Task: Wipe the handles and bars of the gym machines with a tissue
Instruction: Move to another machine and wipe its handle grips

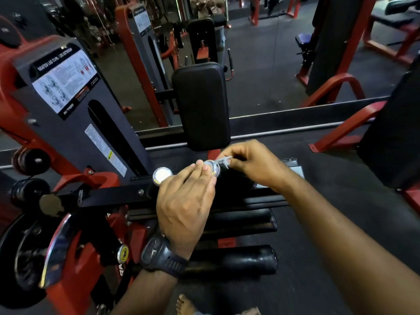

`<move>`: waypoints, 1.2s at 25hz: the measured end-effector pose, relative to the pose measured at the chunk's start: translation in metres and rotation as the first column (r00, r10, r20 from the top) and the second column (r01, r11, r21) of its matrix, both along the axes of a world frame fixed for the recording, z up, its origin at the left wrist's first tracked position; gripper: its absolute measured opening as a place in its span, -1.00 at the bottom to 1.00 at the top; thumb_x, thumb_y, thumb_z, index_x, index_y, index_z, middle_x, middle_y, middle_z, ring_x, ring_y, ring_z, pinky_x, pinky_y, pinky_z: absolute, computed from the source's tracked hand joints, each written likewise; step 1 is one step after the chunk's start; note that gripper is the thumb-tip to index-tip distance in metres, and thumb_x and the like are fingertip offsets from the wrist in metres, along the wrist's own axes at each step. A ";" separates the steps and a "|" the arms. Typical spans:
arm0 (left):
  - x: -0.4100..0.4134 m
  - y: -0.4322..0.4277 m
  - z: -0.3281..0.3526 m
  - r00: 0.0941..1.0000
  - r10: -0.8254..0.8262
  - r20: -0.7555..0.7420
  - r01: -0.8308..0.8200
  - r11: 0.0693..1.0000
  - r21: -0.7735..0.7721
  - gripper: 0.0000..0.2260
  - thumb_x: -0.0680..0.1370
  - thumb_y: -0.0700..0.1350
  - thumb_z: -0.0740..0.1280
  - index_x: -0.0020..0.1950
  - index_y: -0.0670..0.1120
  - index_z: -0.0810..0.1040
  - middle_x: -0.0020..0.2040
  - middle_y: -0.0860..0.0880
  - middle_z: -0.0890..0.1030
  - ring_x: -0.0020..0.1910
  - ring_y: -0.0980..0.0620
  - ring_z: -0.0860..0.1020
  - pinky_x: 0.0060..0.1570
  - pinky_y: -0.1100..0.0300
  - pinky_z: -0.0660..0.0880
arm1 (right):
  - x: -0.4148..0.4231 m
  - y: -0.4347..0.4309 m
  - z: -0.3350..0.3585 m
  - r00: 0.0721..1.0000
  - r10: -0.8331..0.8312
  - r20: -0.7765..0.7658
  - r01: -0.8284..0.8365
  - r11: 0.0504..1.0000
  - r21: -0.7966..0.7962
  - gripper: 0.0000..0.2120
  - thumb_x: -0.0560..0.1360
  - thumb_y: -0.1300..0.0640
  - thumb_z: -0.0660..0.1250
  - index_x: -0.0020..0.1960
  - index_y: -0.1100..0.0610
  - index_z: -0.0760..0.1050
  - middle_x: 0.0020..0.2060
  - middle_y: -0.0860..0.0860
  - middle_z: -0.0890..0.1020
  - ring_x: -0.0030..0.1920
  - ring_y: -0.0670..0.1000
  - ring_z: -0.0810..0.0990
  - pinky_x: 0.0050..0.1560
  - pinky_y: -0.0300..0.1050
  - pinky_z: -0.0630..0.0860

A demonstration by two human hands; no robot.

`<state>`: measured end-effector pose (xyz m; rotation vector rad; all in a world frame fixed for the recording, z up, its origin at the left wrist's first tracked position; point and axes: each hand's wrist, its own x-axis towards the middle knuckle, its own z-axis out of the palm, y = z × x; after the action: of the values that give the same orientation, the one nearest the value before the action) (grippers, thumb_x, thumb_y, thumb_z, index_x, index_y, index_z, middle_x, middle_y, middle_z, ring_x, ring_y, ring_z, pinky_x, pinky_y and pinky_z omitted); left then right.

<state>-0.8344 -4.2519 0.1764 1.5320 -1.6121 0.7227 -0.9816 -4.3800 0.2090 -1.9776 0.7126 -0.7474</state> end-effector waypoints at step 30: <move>-0.003 -0.001 -0.003 0.999 0.001 -0.034 -0.002 1.000 -0.030 -0.84 0.58 -0.16 0.40 0.09 -0.20 0.69 0.11 -0.08 0.68 0.10 -0.02 0.64 0.10 0.01 0.53 | 0.017 0.057 -0.085 0.344 -0.911 0.228 0.116 0.283 0.952 -0.95 0.52 0.38 0.38 -0.06 0.28 0.59 -0.29 0.04 0.68 -0.21 -0.06 0.67 -0.06 -0.27 0.62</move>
<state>-0.8372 -4.2525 0.1731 1.5157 -1.5683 0.7146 -0.9646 -4.3227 0.1244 -0.2179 1.0057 -1.3023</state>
